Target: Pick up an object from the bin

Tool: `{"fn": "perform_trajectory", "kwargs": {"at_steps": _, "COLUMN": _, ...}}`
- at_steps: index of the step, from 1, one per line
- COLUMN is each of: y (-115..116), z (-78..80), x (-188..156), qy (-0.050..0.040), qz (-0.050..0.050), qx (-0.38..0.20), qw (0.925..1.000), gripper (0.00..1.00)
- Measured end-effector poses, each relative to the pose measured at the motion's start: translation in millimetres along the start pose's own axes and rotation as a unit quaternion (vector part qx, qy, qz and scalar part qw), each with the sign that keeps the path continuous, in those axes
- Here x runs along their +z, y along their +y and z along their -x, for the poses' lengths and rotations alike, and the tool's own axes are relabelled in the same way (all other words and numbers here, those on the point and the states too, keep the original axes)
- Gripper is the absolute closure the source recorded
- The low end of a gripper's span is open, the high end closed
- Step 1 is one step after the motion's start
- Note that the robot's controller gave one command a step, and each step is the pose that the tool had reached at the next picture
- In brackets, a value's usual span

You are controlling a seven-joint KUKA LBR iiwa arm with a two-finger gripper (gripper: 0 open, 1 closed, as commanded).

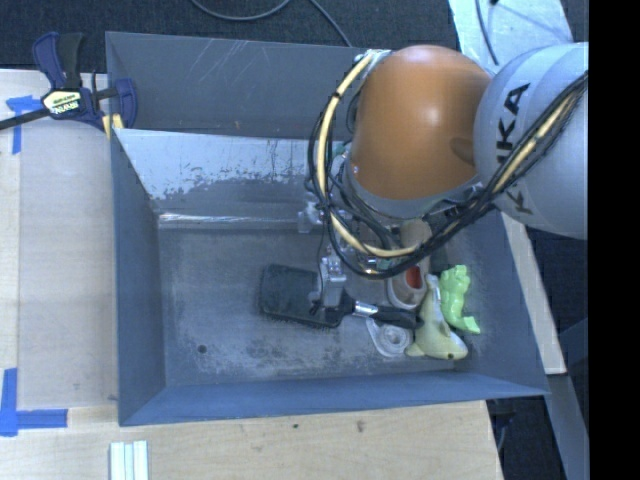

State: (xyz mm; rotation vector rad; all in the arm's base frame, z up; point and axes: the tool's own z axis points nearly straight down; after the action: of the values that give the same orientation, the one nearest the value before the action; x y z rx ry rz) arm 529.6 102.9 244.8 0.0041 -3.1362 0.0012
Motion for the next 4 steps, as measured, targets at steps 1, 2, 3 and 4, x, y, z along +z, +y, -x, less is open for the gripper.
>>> {"fn": "perform_trajectory", "kwargs": {"at_steps": 1, "y": 0, "z": 1.4, "x": -5, "qy": -0.0042, "qz": 0.001, "qx": 0.001, "qw": 1.0000, "gripper": 0.00}}
{"fn": "perform_trajectory", "kwargs": {"at_steps": 2, "y": 5, "z": -1.2, "x": 31, "qy": -0.0050, "qz": 0.001, "qx": 0.051, "qw": 0.9987, "gripper": 0.00}}
{"fn": "perform_trajectory", "kwargs": {"at_steps": 3, "y": 6, "z": 8.9, "x": 71, "qy": -0.0050, "qz": 0.001, "qx": 0.030, "qw": 0.9995, "gripper": 0.00}}
{"fn": "perform_trajectory", "kwargs": {"at_steps": 4, "y": 10, "z": 12.5, "x": 114, "qy": -0.0059, "qz": 0.001, "qx": 0.029, "qw": 0.9996, "gripper": 0.00}}
